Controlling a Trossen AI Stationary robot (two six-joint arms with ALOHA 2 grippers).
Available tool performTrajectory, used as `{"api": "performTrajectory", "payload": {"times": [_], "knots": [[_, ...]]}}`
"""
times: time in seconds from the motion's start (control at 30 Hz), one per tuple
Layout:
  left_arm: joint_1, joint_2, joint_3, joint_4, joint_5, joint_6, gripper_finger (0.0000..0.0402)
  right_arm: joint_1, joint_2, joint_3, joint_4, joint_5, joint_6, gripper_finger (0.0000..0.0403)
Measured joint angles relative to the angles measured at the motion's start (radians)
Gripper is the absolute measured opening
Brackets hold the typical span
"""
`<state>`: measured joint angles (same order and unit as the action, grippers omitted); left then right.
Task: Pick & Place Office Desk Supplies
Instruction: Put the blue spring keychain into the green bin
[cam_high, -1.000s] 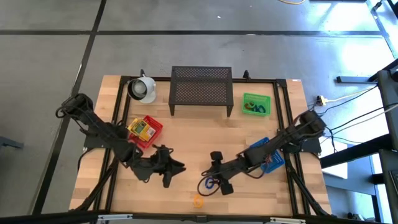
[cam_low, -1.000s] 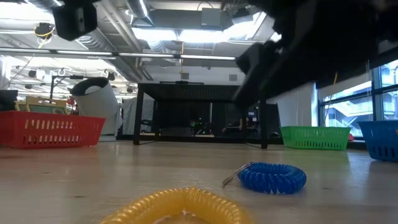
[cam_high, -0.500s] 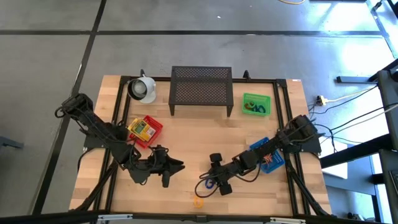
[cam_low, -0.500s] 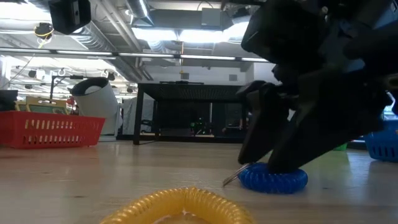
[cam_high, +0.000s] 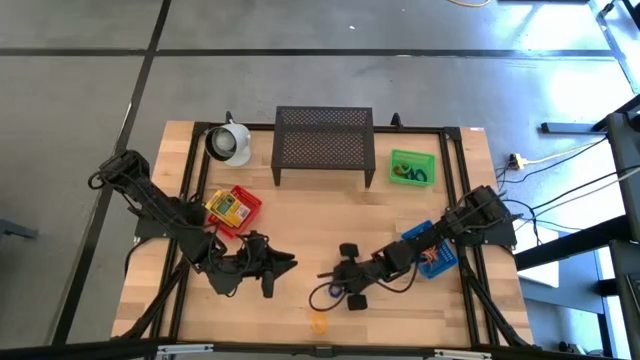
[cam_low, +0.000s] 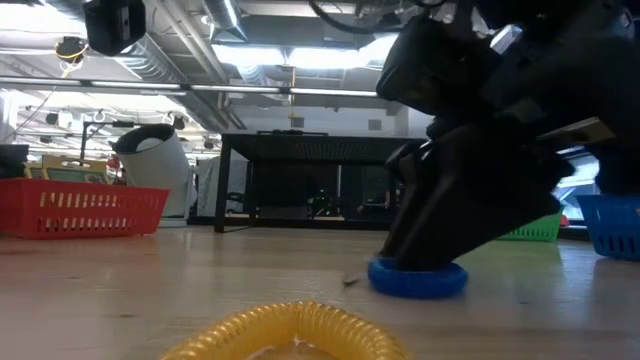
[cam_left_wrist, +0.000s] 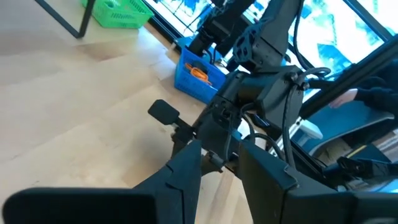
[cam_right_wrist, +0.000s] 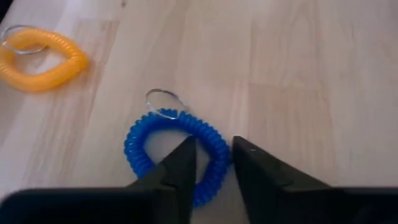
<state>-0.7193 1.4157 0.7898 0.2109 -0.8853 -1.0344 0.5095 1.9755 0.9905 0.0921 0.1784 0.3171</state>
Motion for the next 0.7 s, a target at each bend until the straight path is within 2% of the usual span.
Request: {"api": "performTrajectory", "payload": {"times": [0.2, 0.43, 0.57, 0.7], "knots": [[0.0, 0.0, 0.0, -0.004, -0.015, 0.008, 0.0102, 0.001, 0.0, 0.0, -0.015, 0.004, 0.075, 0.0016], [0.001, 0.0, 0.0, -0.004, -0.039, 0.008, 0.0102, 0.001, -0.014, -0.002, -0.022, -0.01, 0.221, 0.0026], [0.001, 0.0, 0.0, -0.004, -0.041, 0.008, 0.0102, 0.004, -0.055, -0.008, -0.054, -0.029, 0.234, 0.0011], [0.001, 0.0, 0.0, -0.004, -0.045, 0.008, 0.0102, 0.004, -0.115, -0.006, -0.033, 0.005, 0.226, 0.0009]]}}
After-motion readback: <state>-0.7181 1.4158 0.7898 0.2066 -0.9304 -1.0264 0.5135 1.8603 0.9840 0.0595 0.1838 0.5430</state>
